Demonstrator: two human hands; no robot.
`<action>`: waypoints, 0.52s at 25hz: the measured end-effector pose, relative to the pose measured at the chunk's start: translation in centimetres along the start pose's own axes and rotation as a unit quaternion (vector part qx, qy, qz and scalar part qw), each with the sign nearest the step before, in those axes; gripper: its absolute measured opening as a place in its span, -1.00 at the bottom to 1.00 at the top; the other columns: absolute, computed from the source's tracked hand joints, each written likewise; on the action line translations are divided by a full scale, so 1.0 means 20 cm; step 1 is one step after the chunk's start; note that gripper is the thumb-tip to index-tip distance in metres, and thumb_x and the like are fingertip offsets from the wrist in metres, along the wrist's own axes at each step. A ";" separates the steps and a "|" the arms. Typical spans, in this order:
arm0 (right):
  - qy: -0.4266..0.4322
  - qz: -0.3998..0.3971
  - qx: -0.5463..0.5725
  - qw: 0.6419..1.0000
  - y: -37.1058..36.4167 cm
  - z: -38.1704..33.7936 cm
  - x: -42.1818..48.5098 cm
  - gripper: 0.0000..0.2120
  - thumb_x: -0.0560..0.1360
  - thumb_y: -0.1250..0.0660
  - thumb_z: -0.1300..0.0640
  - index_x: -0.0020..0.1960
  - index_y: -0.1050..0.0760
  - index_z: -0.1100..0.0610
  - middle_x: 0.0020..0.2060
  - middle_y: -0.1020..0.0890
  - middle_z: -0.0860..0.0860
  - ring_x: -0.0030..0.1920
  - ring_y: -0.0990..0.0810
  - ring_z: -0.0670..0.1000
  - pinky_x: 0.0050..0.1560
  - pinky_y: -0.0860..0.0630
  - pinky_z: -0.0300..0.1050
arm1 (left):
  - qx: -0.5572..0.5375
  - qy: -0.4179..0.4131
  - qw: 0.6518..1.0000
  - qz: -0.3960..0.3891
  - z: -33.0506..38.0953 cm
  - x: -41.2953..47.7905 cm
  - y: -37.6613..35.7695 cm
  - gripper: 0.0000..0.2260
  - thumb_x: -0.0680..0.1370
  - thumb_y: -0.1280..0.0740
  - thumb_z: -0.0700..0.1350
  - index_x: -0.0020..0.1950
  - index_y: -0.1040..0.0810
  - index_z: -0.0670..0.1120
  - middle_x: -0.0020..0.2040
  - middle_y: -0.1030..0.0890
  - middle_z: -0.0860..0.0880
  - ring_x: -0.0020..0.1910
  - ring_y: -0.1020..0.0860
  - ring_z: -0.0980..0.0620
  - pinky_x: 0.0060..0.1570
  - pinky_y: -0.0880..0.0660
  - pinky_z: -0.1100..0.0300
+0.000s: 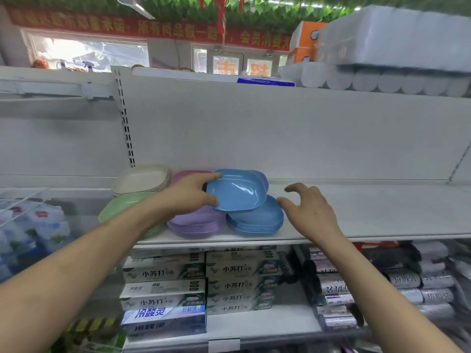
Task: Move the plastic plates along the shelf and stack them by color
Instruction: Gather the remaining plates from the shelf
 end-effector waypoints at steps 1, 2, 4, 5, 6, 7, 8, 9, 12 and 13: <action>0.000 0.019 -0.002 1.000 0.04 0.03 0.00 -0.58 0.56 -0.28 -0.23 0.37 -0.46 -0.13 0.26 -0.48 0.05 0.01 -0.51 0.06 -0.01 -0.38 -0.02 | 0.016 -0.001 1.000 -0.018 0.02 0.03 -0.05 -0.35 0.53 -0.46 -0.15 0.58 -0.34 0.11 0.28 -0.49 0.07 0.06 -0.49 0.12 -0.07 -0.37 0.39; -0.001 0.030 -0.004 1.000 0.07 0.07 -0.01 -0.59 0.56 -0.28 -0.22 0.37 -0.46 -0.13 0.26 -0.49 0.04 0.01 -0.51 0.06 -0.01 -0.38 -0.02 | 0.030 0.003 0.999 -0.040 0.03 0.05 -0.10 -0.35 0.53 -0.46 -0.13 0.59 -0.33 0.09 0.28 -0.48 0.07 0.10 -0.48 0.09 -0.02 -0.38 0.33; -0.002 0.041 -0.007 0.999 0.13 0.13 0.00 -0.61 0.56 -0.28 -0.21 0.35 -0.47 -0.13 0.23 -0.50 0.04 0.08 -0.55 0.08 0.01 -0.39 -0.02 | 0.051 0.012 0.996 -0.078 0.04 0.10 -0.18 -0.32 0.52 -0.48 -0.11 0.60 -0.32 0.07 0.31 -0.49 0.06 0.16 -0.48 0.05 0.10 -0.38 0.24; -0.003 0.044 -0.006 0.999 0.15 0.17 0.01 -0.61 0.56 -0.28 -0.21 0.34 -0.48 -0.12 0.22 -0.50 0.04 0.10 -0.55 0.09 0.01 -0.39 -0.02 | 0.066 0.010 0.993 -0.093 0.05 0.12 -0.21 -0.32 0.51 -0.50 -0.10 0.60 -0.34 0.05 0.30 -0.52 0.04 0.15 -0.49 0.06 0.10 -0.38 0.24; -0.003 0.048 -0.004 0.999 0.17 0.20 0.01 -0.62 0.56 -0.29 -0.20 0.33 -0.48 -0.12 0.21 -0.50 0.04 0.10 -0.55 0.09 0.01 -0.39 -0.02 | 0.086 0.005 0.991 -0.103 0.06 0.13 -0.24 -0.32 0.50 -0.52 -0.09 0.59 -0.36 0.02 0.24 -0.57 0.01 0.08 -0.51 0.09 0.03 -0.38 0.28; -0.002 0.052 -0.002 0.999 0.18 0.22 0.03 -0.63 0.57 -0.29 -0.19 0.33 -0.49 -0.11 0.20 -0.50 0.04 0.09 -0.55 0.08 0.01 -0.38 -0.02 | 0.108 0.002 0.988 -0.110 0.07 0.14 -0.25 -0.33 0.49 -0.53 -0.08 0.57 -0.39 -0.01 0.16 -0.58 0.01 0.01 -0.52 0.11 -0.07 -0.37 0.32; 0.000 0.055 0.000 0.998 0.19 0.25 0.04 -0.64 0.57 -0.29 -0.18 0.32 -0.49 -0.11 0.19 -0.50 0.04 0.08 -0.54 0.08 0.00 -0.38 -0.03 | 0.128 0.004 0.985 -0.117 0.07 0.15 -0.27 -0.35 0.49 -0.54 -0.07 0.55 -0.42 -0.04 0.19 -0.57 0.04 0.02 -0.53 0.10 -0.11 -0.34 0.34; 0.001 0.057 0.002 0.998 0.20 0.27 0.05 -0.65 0.57 -0.29 -0.18 0.32 -0.49 -0.11 0.19 -0.50 0.04 0.07 -0.54 0.07 0.00 -0.38 -0.03 | 0.144 0.011 0.981 -0.126 0.08 0.16 -0.27 -0.35 0.49 -0.55 -0.04 0.54 -0.43 -0.06 0.26 -0.55 0.06 0.09 -0.54 0.06 -0.05 -0.35 0.32; 0.008 0.056 0.010 0.998 0.20 0.32 0.11 -0.66 0.57 -0.29 -0.19 0.30 -0.50 -0.12 0.18 -0.50 0.03 0.07 -0.54 0.06 0.02 -0.40 -0.02 | 0.206 0.032 0.966 -0.155 0.05 0.20 -0.30 -0.33 0.44 -0.58 0.08 0.51 -0.48 -0.02 0.42 -0.53 0.04 0.32 -0.47 0.03 0.34 -0.37 0.18; 0.011 0.053 0.013 0.998 0.20 0.33 0.13 -0.66 0.57 -0.29 -0.19 0.30 -0.50 -0.12 0.17 -0.50 0.02 0.06 -0.54 0.06 0.02 -0.41 -0.01 | 0.227 0.040 0.959 -0.163 0.04 0.21 -0.30 -0.32 0.42 -0.58 0.11 0.50 -0.49 0.00 0.44 -0.52 0.06 0.37 -0.46 0.02 0.40 -0.37 0.12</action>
Point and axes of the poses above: each hand's wrist, its own x-axis towards the middle knuckle, its own y-axis out of the back of the hand, z = x × y, the point moved 8 cm from there along x, towards the middle knuckle
